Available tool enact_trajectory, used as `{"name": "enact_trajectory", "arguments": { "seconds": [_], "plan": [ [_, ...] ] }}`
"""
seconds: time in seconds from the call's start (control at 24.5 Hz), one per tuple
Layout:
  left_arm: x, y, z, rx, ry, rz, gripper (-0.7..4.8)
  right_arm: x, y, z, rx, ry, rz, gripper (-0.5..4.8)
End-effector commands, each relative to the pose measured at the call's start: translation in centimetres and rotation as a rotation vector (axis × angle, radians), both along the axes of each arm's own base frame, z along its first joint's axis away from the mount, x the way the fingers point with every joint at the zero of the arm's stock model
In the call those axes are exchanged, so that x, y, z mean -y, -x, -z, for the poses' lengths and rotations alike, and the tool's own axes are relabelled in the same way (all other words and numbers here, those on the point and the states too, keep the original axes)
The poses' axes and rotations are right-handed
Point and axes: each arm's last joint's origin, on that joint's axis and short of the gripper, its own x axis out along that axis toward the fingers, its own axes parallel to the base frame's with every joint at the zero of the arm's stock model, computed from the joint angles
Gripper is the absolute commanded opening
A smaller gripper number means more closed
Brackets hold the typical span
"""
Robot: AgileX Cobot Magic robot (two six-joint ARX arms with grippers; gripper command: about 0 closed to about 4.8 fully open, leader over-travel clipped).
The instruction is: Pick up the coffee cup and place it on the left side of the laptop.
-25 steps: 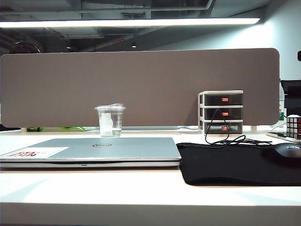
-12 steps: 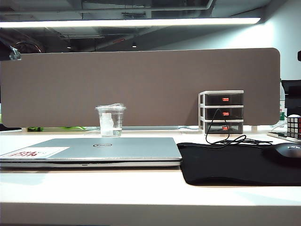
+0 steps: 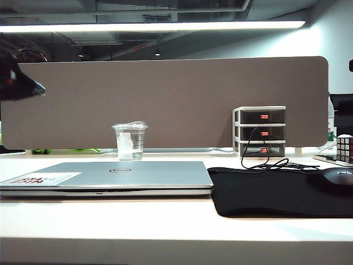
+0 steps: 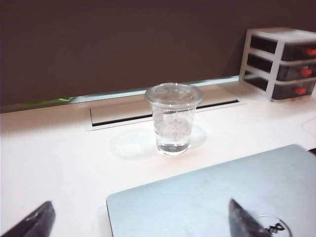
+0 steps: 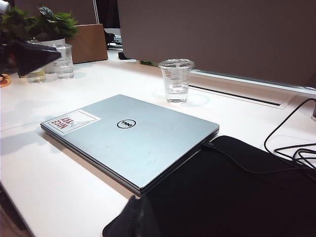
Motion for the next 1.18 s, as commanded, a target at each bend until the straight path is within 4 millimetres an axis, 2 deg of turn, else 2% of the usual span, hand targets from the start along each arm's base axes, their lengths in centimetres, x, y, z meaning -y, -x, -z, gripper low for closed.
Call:
{"name": "enact_trajectory", "arguments": {
  "seconds": [0.04,0.16,0.24,0.33,0.41,0.49,0.9,1.18],
  "plan": [
    [-0.1,-1.4,0.0,0.043,-0.024,0.009,4.79,0.0,0.0,0.1,0.001,0.001,-0.001,-0.01],
    [-0.2,-3.0,0.7,0.047,-0.023,0.013,4.79,0.0,0.0,0.3,-0.014,0.002,-0.001,-0.01],
    [-0.3,-4.8,1.7,0.029,-0.020,0.061,4.79,0.0,0.0,0.5,-0.040,0.006,-0.002,-0.01],
    [-0.4,-5.9,2.2,0.008,0.001,0.062,4.79,0.0,0.0,0.6,-0.045,0.007,-0.001,-0.01],
    [-0.1,-8.1,2.6,-0.004,0.026,0.094,4.79,0.0,0.0,0.6,-0.035,0.019,0.000,-0.01],
    [0.4,-9.5,2.8,-0.001,0.025,0.114,4.79,0.0,0.0,0.6,-0.031,0.024,0.000,-0.01],
    [3.0,-15.0,3.6,0.026,0.042,0.207,4.79,0.0,0.0,0.6,-0.031,0.024,0.000,-0.01],
    [3.3,-17.5,4.8,-0.005,0.092,0.277,4.79,0.0,0.0,0.6,-0.035,0.025,0.000,-0.01]
  ]
}}
